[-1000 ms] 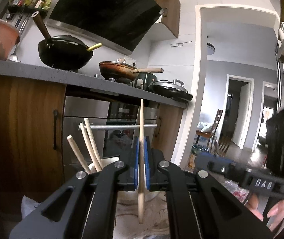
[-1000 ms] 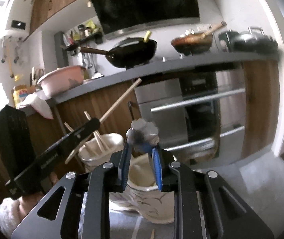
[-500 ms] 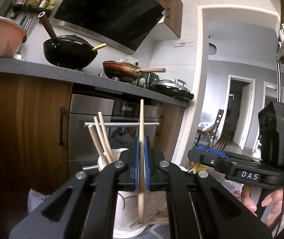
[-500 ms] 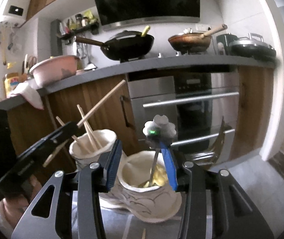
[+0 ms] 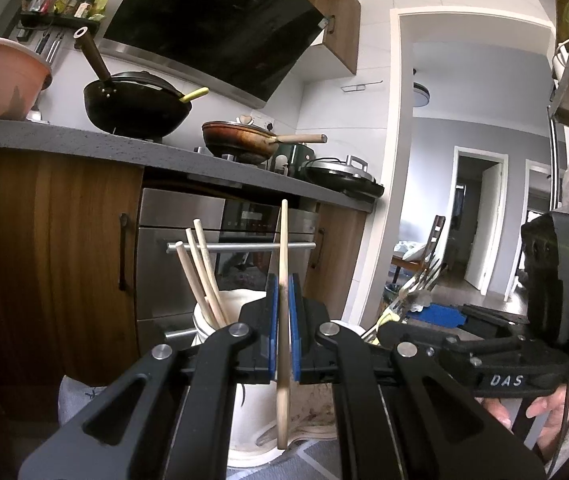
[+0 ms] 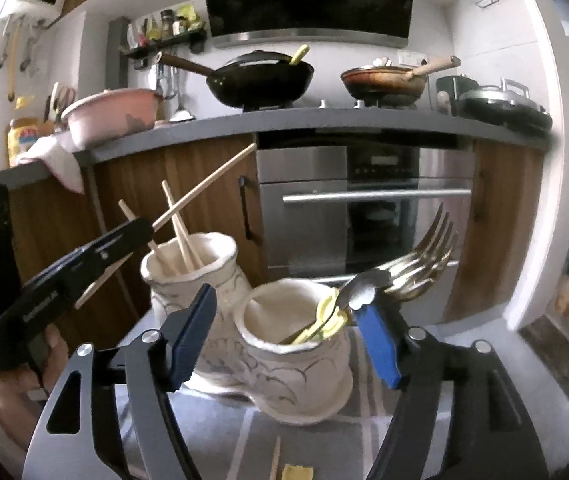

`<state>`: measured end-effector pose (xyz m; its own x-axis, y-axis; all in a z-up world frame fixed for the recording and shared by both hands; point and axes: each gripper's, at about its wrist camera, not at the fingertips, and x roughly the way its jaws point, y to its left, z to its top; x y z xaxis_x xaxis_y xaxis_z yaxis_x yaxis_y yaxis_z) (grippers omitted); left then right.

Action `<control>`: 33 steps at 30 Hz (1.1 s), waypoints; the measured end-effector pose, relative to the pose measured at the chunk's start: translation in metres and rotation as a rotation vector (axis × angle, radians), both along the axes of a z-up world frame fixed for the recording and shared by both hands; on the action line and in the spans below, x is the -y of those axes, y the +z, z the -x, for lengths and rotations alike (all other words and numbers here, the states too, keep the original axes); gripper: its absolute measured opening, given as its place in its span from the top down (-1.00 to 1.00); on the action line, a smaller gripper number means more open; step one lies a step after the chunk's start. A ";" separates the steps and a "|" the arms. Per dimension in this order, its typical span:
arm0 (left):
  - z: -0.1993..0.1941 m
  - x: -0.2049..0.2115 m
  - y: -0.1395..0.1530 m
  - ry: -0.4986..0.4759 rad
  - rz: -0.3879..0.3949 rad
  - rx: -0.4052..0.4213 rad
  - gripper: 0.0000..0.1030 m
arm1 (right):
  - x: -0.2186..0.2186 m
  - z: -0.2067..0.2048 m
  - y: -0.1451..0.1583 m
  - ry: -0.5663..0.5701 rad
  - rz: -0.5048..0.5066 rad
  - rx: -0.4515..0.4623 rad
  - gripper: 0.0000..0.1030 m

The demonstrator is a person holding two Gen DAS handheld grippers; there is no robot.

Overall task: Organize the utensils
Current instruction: 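Open both tools, releasing spoon and chopstick, and withdraw them from the pots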

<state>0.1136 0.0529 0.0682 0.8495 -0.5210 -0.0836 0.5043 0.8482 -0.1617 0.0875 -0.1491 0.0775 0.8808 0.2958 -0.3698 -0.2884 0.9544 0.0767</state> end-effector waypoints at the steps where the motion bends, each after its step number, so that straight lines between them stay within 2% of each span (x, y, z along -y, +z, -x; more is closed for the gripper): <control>1: 0.000 -0.001 0.000 0.000 0.001 0.001 0.90 | 0.000 0.002 -0.001 -0.005 0.004 -0.012 -0.37; 7: 0.001 0.000 0.001 -0.010 -0.001 0.002 0.90 | 0.007 0.009 -0.009 -0.011 -0.001 -0.066 -0.40; 9: 0.004 0.001 0.001 -0.014 -0.004 0.006 0.90 | 0.013 0.018 -0.007 -0.021 -0.016 -0.052 -0.40; 14: 0.011 -0.001 0.001 -0.024 -0.008 0.012 0.91 | 0.016 0.043 0.023 -0.015 -0.026 0.042 -0.40; 18: 0.016 -0.003 -0.002 -0.039 -0.013 0.011 0.90 | 0.009 0.031 0.051 0.045 -0.091 0.035 -0.35; 21: 0.022 -0.002 -0.003 -0.050 -0.025 0.019 0.90 | -0.002 0.001 0.062 0.120 -0.180 -0.038 -0.12; 23: 0.026 -0.002 -0.003 -0.066 -0.025 0.022 0.90 | -0.010 -0.019 0.063 0.152 -0.228 -0.097 0.12; 26: 0.032 -0.002 -0.004 -0.086 -0.032 0.030 0.90 | -0.017 -0.040 0.061 0.199 -0.323 -0.179 0.36; 30: 0.036 -0.002 -0.004 -0.097 -0.042 0.038 0.90 | -0.020 -0.048 0.060 0.242 -0.408 -0.225 0.68; 33: 0.036 -0.003 -0.003 -0.097 -0.043 0.044 0.90 | -0.024 -0.050 0.059 0.247 -0.416 -0.235 0.93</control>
